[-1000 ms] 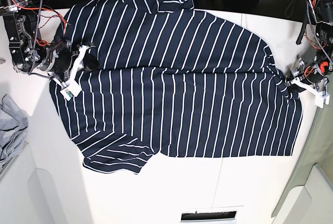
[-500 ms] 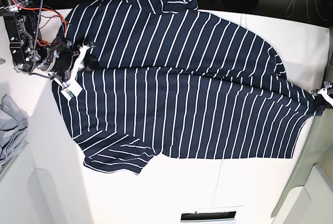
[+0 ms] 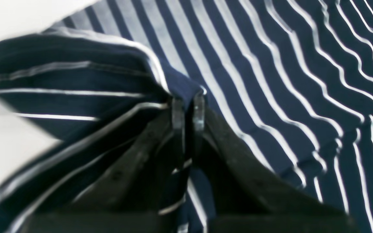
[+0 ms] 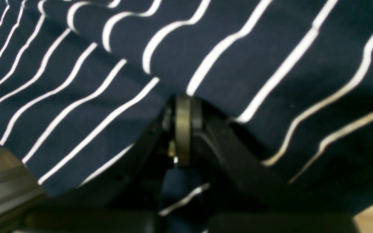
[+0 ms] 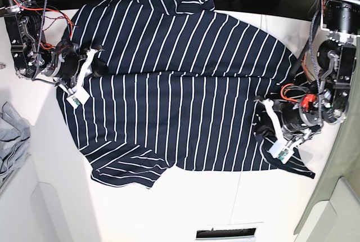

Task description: Layout the t-shirt on the table in an organized manner, then fold the t-shirt properly

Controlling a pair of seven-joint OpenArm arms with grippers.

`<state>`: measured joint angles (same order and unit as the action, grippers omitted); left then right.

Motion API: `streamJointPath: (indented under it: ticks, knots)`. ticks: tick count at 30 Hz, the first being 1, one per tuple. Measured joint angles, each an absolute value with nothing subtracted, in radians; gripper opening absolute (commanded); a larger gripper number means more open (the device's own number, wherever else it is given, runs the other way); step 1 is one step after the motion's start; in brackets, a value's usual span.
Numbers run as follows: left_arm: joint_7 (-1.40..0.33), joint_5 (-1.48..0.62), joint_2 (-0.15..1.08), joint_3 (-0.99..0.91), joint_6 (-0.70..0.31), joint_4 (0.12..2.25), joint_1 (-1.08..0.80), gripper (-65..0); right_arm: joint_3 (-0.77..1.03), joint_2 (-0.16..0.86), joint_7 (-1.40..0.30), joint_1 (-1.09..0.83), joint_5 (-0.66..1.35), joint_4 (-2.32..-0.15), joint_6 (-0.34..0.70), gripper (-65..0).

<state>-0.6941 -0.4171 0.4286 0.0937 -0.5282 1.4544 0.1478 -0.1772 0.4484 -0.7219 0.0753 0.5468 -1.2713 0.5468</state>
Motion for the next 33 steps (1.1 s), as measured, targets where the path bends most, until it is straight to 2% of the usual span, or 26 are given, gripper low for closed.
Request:
streamJointPath:
  ticks: [3,5,7,13,16,18,21,27,33]
  knots:
    - [-0.695,-0.4,0.424,0.126,-0.524,1.418,0.164,-49.5,-0.177,0.448,-0.722,0.075,0.547,-1.271,0.547,-65.0]
    - [-0.707,-0.397,0.428,0.126,-0.524,1.415,0.162,-44.2,-0.177,0.448,-0.723,0.075,0.545,-1.271,0.547,-65.0]
    - [-0.727,-0.4,0.44,0.126,-0.516,1.415,0.164,-43.8,-0.177,0.448,-0.723,0.075,0.546,-1.271,0.547,-65.0]
    - [-0.729,-0.4,0.491,0.024,-0.385,1.417,0.167,-43.8,-0.177,0.448,-0.722,0.075,0.545,-1.271,0.547,-65.0]
    - [-0.726,-0.399,0.493,-0.067,-0.382,1.417,0.167,-43.7,-0.177,0.448,-0.723,0.075,0.546,-1.271,0.547,-65.0]
    - [-0.716,-0.402,0.492,-0.097,-0.386,1.408,0.162,-39.1,-0.177,0.448,-0.723,0.074,0.548,-1.271,0.547,-65.0]
    - [-0.657,-0.398,0.488,-0.107,-0.389,1.311,0.162,-28.2,-0.177,0.448,-0.722,0.072,0.551,-1.271,0.547,-65.0]
    - [-0.469,-0.34,0.478,-0.109,-0.383,1.057,0.173,-27.5,-0.177,0.448,-0.723,0.072,0.55,-1.271,0.547,-65.0]
    - [-0.424,-0.332,0.456,-0.11,-0.385,0.914,0.229,-27.6,-0.177,0.448,-0.722,0.072,0.551,-1.271,0.547,-65.0]
